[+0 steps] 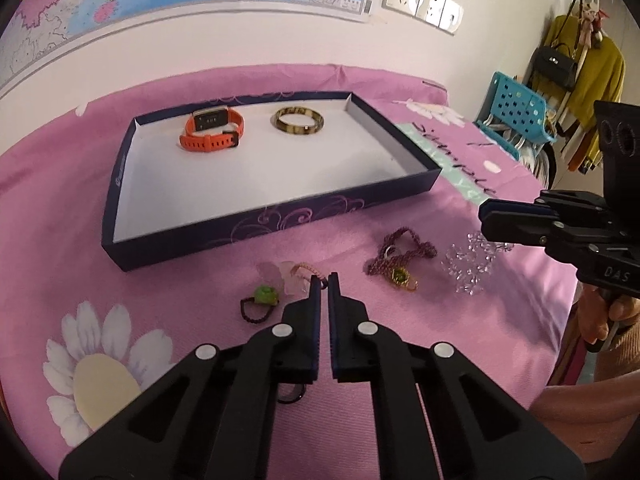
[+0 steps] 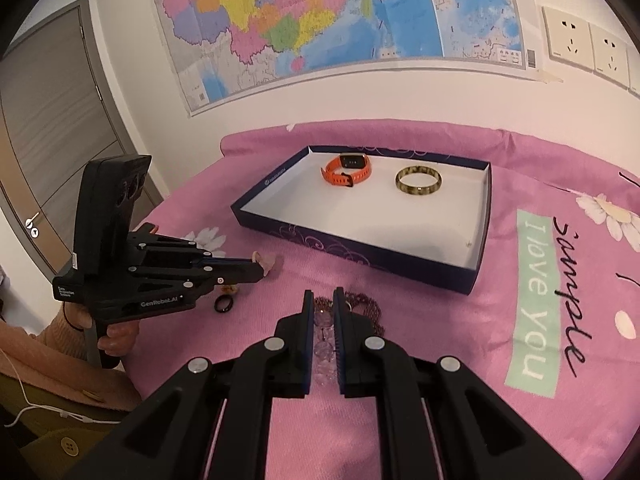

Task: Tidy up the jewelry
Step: 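Grasp the small pink ring with the left gripper while the right gripper lifts the crystal bracelet, then carry the pink ring and crystal bracelet with both grippers over the box, then open both grippers to drop the pink ring and crystal bracelet into the box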

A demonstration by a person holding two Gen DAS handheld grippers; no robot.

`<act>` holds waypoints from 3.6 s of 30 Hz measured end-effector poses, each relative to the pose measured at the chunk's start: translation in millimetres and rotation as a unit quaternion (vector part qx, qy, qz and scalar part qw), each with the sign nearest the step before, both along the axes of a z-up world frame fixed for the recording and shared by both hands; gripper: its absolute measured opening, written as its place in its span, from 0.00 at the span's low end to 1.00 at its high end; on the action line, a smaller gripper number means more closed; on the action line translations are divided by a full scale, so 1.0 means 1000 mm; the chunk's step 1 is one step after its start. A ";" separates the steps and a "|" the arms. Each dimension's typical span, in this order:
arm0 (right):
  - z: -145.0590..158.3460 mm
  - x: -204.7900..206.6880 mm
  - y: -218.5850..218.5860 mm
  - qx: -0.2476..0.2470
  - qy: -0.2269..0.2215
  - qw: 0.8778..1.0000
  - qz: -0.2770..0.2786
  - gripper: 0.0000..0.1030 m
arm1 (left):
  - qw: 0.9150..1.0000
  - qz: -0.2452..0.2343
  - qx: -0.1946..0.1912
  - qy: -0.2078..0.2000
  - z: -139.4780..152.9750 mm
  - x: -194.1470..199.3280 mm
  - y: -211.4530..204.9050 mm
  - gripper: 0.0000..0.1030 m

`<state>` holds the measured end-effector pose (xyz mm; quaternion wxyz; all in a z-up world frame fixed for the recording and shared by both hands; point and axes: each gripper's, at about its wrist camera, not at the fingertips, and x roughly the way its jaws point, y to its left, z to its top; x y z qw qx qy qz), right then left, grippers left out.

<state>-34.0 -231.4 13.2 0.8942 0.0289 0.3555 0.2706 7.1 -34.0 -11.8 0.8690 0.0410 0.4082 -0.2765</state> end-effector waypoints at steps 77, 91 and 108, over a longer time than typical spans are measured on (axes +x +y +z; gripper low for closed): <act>-0.010 0.192 0.014 -0.019 0.024 0.999 -0.040 0.08 | 0.998 0.022 0.062 0.023 -0.005 0.153 -0.007 0.04; -0.024 0.196 0.008 -0.018 0.049 0.997 -0.053 0.09 | 0.997 0.029 0.060 0.027 -0.006 0.152 -0.004 0.07; -0.012 0.166 -0.001 -0.003 0.031 0.998 -0.060 0.36 | 0.998 0.040 0.044 -0.016 0.016 0.111 0.015 0.21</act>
